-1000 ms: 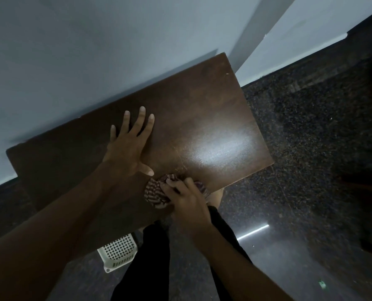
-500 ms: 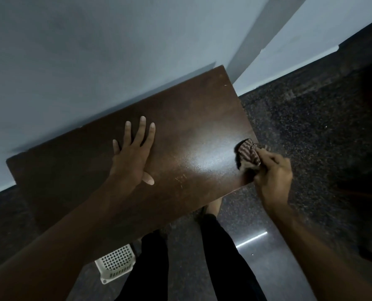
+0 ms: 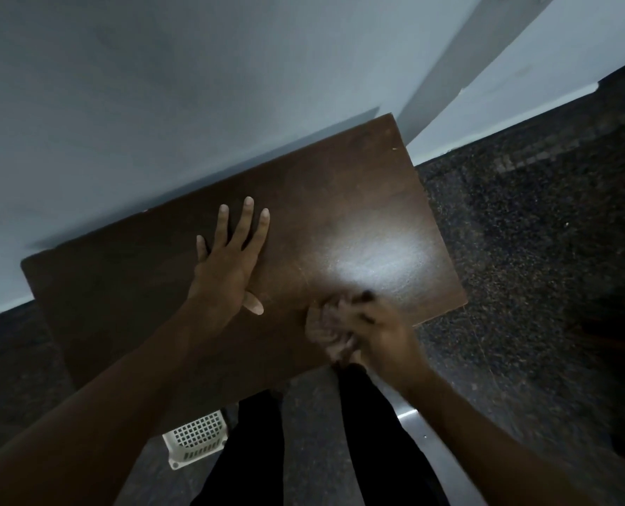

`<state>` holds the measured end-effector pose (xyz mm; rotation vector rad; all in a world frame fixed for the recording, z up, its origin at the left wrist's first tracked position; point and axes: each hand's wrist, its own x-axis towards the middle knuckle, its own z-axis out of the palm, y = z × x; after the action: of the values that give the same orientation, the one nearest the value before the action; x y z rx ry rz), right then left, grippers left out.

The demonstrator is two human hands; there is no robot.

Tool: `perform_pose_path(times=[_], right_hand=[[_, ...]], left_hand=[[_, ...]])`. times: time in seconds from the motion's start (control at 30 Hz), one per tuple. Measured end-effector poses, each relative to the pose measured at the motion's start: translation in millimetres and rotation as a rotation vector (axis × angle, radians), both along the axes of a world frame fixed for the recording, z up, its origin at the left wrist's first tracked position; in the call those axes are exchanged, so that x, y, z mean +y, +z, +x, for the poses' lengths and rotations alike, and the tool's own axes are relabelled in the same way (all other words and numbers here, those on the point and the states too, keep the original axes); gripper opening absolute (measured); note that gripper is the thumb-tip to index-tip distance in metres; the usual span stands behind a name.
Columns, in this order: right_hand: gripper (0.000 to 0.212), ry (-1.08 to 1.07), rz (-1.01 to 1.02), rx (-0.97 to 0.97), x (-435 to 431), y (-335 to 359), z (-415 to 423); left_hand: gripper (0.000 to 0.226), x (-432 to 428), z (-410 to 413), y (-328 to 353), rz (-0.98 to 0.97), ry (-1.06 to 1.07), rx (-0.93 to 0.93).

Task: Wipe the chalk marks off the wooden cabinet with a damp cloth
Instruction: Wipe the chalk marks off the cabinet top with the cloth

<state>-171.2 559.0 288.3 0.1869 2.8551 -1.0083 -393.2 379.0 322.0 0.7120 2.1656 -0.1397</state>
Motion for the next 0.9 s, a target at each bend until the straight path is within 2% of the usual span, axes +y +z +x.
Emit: perform_pose_path(times=[0.1,0.27,0.37,0.47,0.57,0.63,0.67,0.77,0.83,0.9], right_hand=[[0.050,-0.138,0.072,-0.093,54.3,6.8,-44.8],[0.044,-0.416,0.143,-0.032,109.5,7.8,-153.5],[0.045,-0.387,0.152,0.045,119.5,16.0,-207.0],[0.051,-0.418,0.156,0.029,126.9,14.8,-232.4],[0.040,-0.484,0.142,0.063,130.0,8.7,-227.4],[0.022,-0.676,0.103,0.034,138.4,4.1,-216.5],[0.020,-0.735,0.081,-0.001,142.6,3.7,-209.4],[0.019,-0.608,-0.019,-0.052,147.8,14.9,-178.5],[0.009,-0.565,-0.092,-0.110,146.1,30.2,-150.2],[0.020,-0.588,-0.116,-0.203,144.7,40.7,-110.1]], left_hand=[[0.160,1.3,-0.2,0.8,-0.005,0.004,-0.003],[0.161,2.9,-1.9,2.0,-0.017,0.023,-0.021],[0.163,2.5,-2.6,1.9,-0.017,0.037,-0.018],[0.163,1.9,-2.6,2.2,-0.010,0.041,0.000],[0.163,2.8,-2.3,3.7,-0.021,0.039,-0.001],[0.163,3.9,-2.5,3.4,-0.022,0.037,0.003],[0.163,4.5,-2.9,3.4,-0.028,0.037,0.003],[0.163,5.9,-2.4,4.6,-0.046,0.024,0.002],[0.163,6.8,-1.7,5.6,-0.055,0.026,0.004],[0.163,9.8,-0.4,7.4,-0.058,0.032,0.001]])
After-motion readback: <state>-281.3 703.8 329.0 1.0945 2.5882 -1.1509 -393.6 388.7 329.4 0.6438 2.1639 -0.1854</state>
